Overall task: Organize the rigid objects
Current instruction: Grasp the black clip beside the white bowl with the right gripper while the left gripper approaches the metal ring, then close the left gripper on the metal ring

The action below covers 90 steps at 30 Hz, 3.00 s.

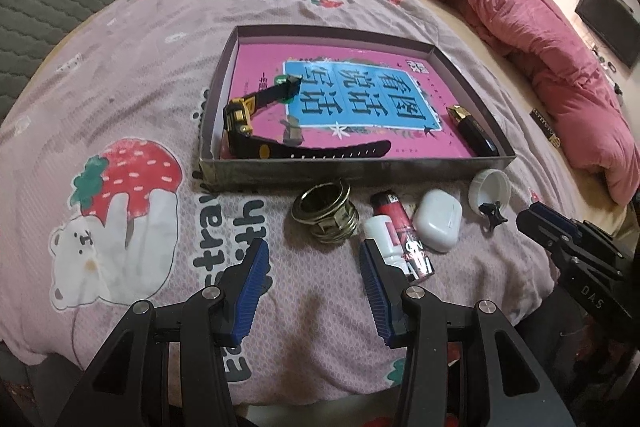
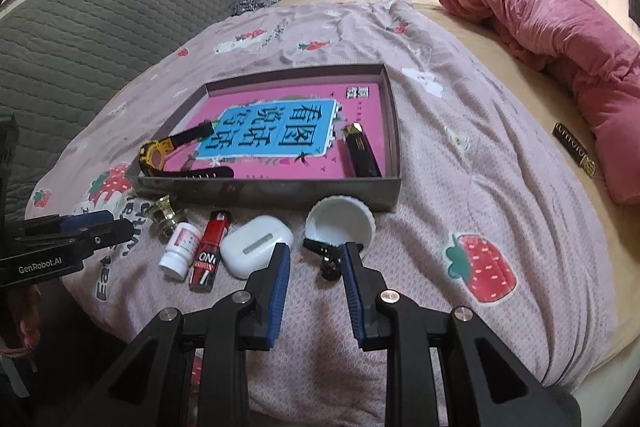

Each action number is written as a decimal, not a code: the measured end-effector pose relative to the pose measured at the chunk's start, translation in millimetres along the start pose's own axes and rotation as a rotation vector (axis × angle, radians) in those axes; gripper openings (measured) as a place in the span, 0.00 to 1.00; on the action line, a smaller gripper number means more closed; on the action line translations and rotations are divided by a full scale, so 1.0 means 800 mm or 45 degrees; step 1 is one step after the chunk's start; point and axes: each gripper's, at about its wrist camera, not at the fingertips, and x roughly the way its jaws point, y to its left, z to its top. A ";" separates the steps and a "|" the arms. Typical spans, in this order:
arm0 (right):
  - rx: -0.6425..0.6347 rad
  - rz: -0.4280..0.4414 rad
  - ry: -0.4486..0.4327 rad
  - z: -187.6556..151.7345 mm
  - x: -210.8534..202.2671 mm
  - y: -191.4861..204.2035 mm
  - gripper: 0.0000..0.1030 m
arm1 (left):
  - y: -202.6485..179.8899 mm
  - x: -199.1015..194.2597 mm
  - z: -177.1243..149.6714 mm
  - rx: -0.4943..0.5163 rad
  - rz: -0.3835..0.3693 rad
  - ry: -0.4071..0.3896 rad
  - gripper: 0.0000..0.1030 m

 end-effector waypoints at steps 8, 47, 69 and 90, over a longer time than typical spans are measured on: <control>0.019 0.014 0.033 -0.004 0.011 -0.004 0.26 | 0.007 0.009 -0.002 -0.037 -0.017 0.028 0.47; 0.009 0.028 0.068 -0.009 0.042 -0.006 0.26 | 0.023 0.072 0.024 -0.351 -0.192 0.091 0.47; 0.001 0.097 0.076 -0.010 0.050 -0.003 0.17 | 0.014 0.088 0.035 -0.323 -0.171 0.093 0.40; -0.055 0.094 0.010 -0.006 0.030 0.008 0.16 | 0.008 0.070 0.032 -0.276 -0.185 0.040 0.36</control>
